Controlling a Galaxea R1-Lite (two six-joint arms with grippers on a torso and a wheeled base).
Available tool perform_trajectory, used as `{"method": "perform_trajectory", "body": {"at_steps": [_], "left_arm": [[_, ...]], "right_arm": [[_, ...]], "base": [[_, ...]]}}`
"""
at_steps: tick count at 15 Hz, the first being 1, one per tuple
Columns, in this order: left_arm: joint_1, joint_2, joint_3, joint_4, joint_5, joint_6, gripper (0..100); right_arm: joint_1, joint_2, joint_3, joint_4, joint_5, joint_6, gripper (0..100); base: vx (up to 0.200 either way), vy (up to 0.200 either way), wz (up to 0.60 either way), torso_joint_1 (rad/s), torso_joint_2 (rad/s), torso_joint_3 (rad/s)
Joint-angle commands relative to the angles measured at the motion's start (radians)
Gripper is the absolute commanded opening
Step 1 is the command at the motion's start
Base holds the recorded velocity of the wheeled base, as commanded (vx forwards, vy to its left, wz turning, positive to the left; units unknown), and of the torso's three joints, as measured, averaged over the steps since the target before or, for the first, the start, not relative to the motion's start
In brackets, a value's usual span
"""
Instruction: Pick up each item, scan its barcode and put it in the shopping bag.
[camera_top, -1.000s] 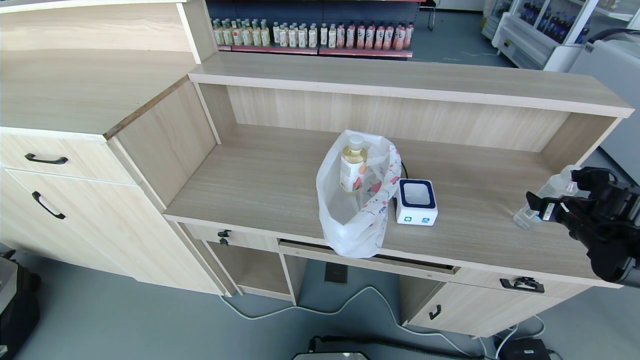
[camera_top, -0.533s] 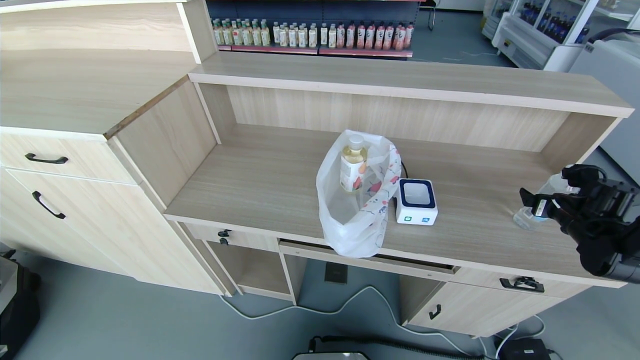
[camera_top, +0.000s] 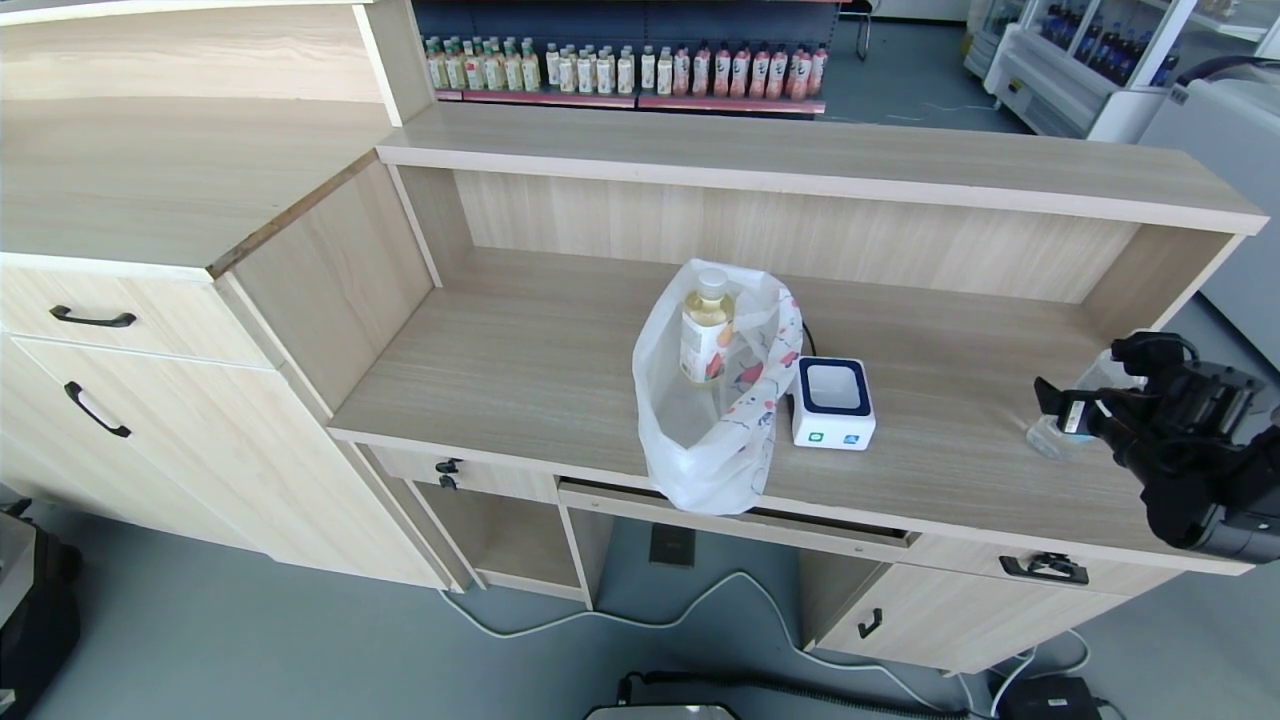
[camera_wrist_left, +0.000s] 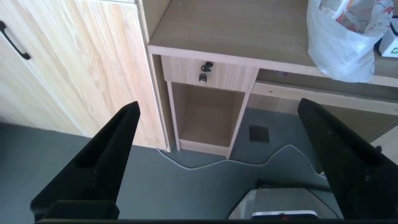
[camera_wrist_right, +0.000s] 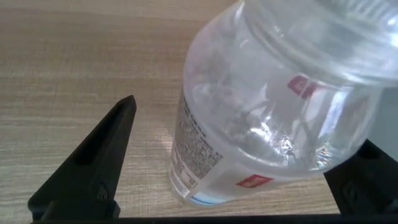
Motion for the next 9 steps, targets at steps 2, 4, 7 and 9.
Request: {"method": "perform_trajectory", "body": {"at_steps": [2, 4, 7, 9], "left_arm": [[0.0, 0.0, -0.002, 0.0, -0.001, 0.0, 100], [0.0, 0.0, 0.0, 0.0, -0.001, 0.0, 100], [0.0, 0.0, 0.0, 0.0, 0.001, -0.001, 100], [0.0, 0.0, -0.002, 0.0, -0.001, -0.001, 100]], "right_arm": [[-0.002, 0.016, -0.002, -0.002, 0.001, 0.0, 100], [-0.005, 0.021, -0.01, -0.003, 0.001, -0.002, 100], [-0.007, 0.016, -0.013, 0.004, 0.004, -0.002, 0], [-0.008, 0.017, -0.015, 0.0, 0.004, 0.0, 0]], "base": [[0.0, 0.0, 0.0, 0.0, 0.0, 0.0], [0.0, 0.0, 0.0, 0.0, 0.0, 0.0], [0.0, 0.0, 0.0, 0.0, 0.0, 0.0], [0.0, 0.0, 0.0, 0.0, 0.0, 0.0]]}}
